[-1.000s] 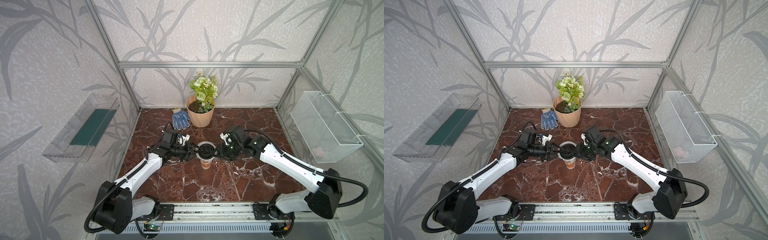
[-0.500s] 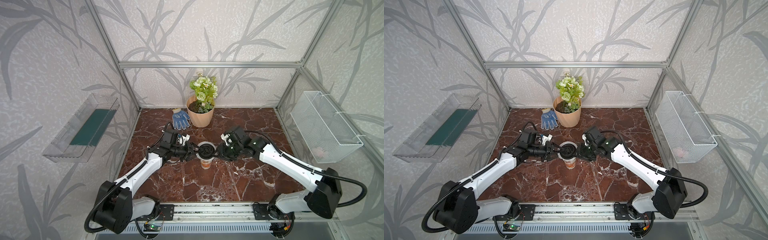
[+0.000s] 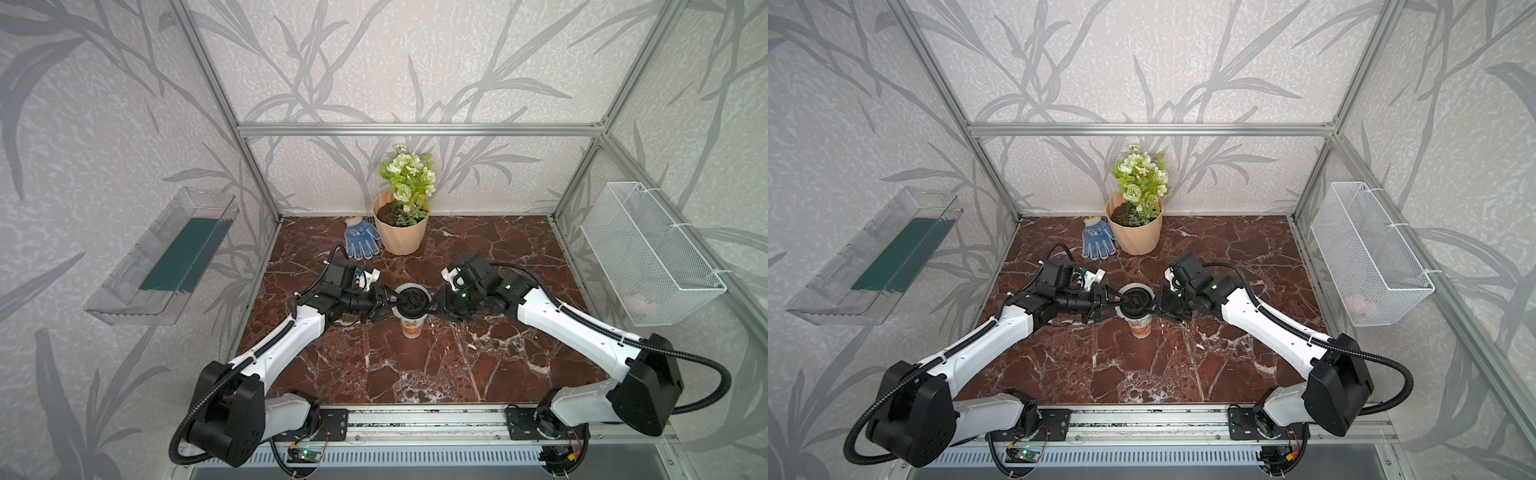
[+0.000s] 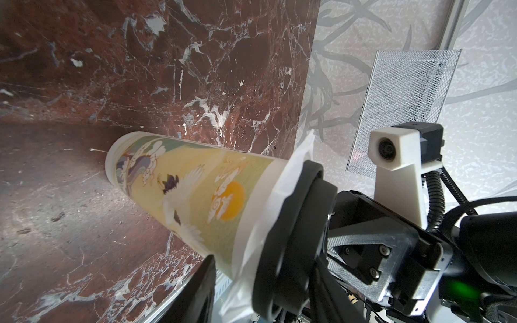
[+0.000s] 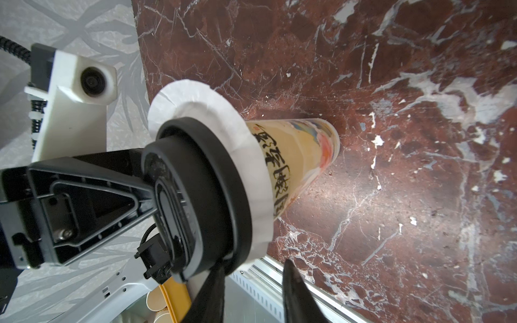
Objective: Put the leak-proof paper on the milk tea cups
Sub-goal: Secure the cup lid on the cup.
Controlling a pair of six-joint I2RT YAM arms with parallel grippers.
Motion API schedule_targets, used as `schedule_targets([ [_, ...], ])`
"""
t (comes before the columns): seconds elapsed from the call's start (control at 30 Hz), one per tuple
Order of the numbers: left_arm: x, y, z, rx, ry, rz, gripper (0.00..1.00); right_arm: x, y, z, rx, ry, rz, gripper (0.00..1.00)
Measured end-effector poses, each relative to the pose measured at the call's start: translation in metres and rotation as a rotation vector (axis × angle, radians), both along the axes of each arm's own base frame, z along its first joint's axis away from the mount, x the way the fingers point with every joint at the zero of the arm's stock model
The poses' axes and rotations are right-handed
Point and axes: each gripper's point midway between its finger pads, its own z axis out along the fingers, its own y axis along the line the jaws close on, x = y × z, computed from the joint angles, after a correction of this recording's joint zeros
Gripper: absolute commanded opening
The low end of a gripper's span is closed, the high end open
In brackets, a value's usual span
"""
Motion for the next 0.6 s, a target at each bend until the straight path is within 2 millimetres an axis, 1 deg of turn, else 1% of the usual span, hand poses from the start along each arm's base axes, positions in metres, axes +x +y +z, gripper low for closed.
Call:
schedule_targets([
  [0.27, 0.0, -0.0005, -0.0003, -0.001, 0.002, -0.003, 0.5, 0.0, 0.0016, -0.0015, 0.021, 0.007, 0.005, 0.32],
  [0.4, -0.0001, -0.0007, -0.0005, -0.002, 0.003, -0.006, 0.5, 0.0001, 0.0024, -0.0031, 0.029, 0.01, 0.003, 0.28],
  [0.6, 0.0, -0.0012, -0.0006, -0.003, 0.003, -0.011, 0.5, 0.0006, 0.0034, -0.0049, 0.039, 0.009, 0.003, 0.28],
])
